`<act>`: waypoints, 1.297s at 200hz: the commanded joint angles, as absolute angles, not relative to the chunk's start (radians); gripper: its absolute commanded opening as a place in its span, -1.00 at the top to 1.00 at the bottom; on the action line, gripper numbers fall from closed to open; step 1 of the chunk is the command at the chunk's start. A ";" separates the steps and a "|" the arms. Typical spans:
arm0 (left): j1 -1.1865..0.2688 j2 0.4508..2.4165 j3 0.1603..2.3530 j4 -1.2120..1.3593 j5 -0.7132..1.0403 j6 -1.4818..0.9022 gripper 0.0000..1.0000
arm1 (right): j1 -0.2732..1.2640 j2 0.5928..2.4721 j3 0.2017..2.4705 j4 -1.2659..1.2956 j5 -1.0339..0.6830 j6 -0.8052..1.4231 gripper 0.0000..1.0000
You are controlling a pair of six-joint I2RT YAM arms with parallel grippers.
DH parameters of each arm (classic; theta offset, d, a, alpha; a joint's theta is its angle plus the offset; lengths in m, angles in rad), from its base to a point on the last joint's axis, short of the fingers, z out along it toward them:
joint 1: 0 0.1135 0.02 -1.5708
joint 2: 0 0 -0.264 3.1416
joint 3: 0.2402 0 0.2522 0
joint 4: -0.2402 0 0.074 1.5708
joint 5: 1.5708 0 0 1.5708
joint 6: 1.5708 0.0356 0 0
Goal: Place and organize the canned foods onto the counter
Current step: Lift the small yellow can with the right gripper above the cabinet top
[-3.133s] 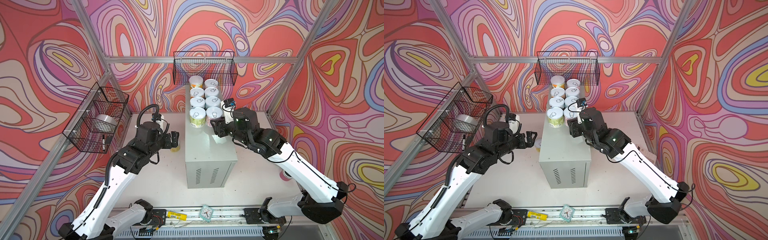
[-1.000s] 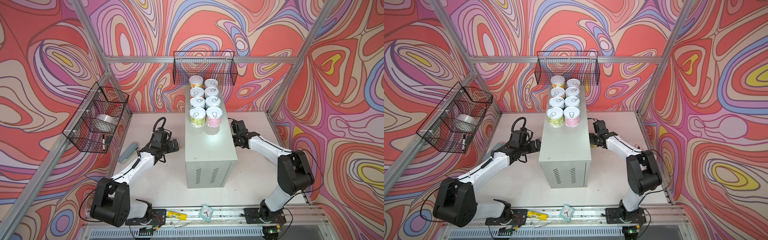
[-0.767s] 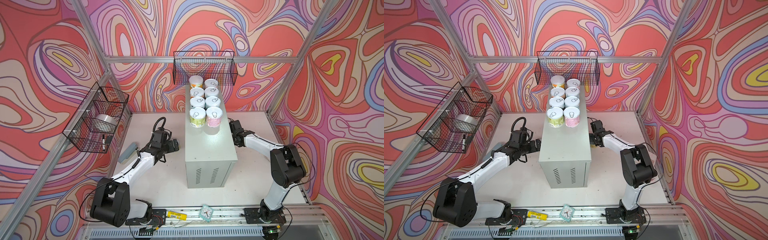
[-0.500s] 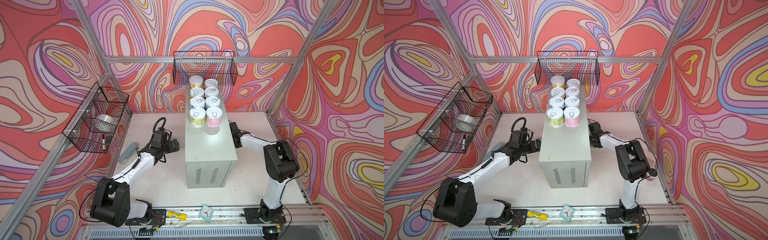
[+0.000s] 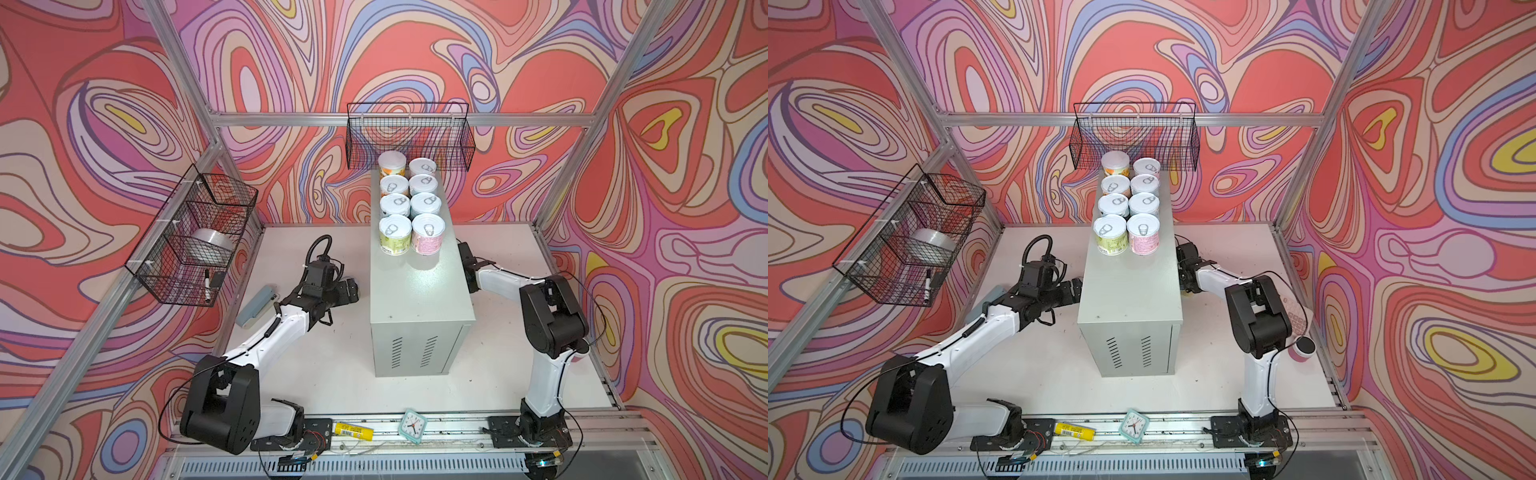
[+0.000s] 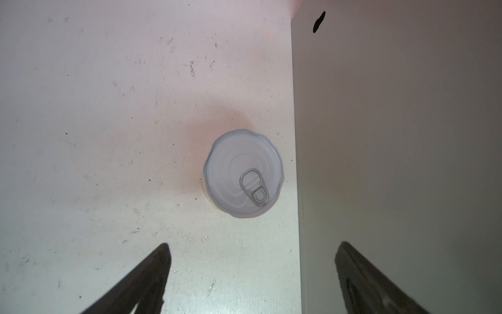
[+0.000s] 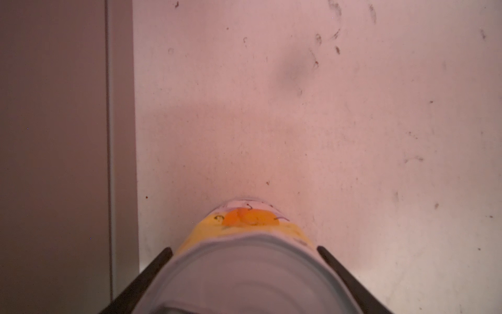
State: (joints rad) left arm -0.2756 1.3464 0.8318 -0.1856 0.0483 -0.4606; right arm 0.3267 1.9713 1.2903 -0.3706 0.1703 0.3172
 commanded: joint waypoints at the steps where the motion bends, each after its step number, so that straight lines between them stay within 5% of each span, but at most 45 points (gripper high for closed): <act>1: -0.271 1.315 0.809 -0.186 0.040 -0.459 -0.89 | 0.331 1.984 1.294 -0.362 0.197 0.325 -0.48; 33: -0.271 1.311 0.806 -0.188 0.034 -0.457 -0.89 | 0.330 1.974 1.287 -0.364 0.209 0.328 -0.06; 46: -0.271 1.316 0.813 -0.193 0.037 -0.456 -0.88 | 0.331 1.966 1.288 -0.368 0.211 0.328 0.42; 56: -0.271 1.318 0.820 -0.198 0.041 -0.454 -0.88 | 0.331 1.953 1.291 -0.380 0.220 0.332 1.00; 179: -0.280 1.275 0.829 -0.244 0.034 -0.454 -0.87 | 0.334 1.344 1.438 -0.961 0.223 0.332 1.00; 259: -0.313 1.246 0.880 -0.333 -0.019 -0.443 -0.88 | 0.545 1.273 1.953 -1.359 0.255 0.341 1.00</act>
State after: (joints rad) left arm -0.3023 1.2743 0.8410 -0.2821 0.0166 -0.4522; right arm 0.4690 1.2751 1.8236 -1.2423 0.2226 0.3283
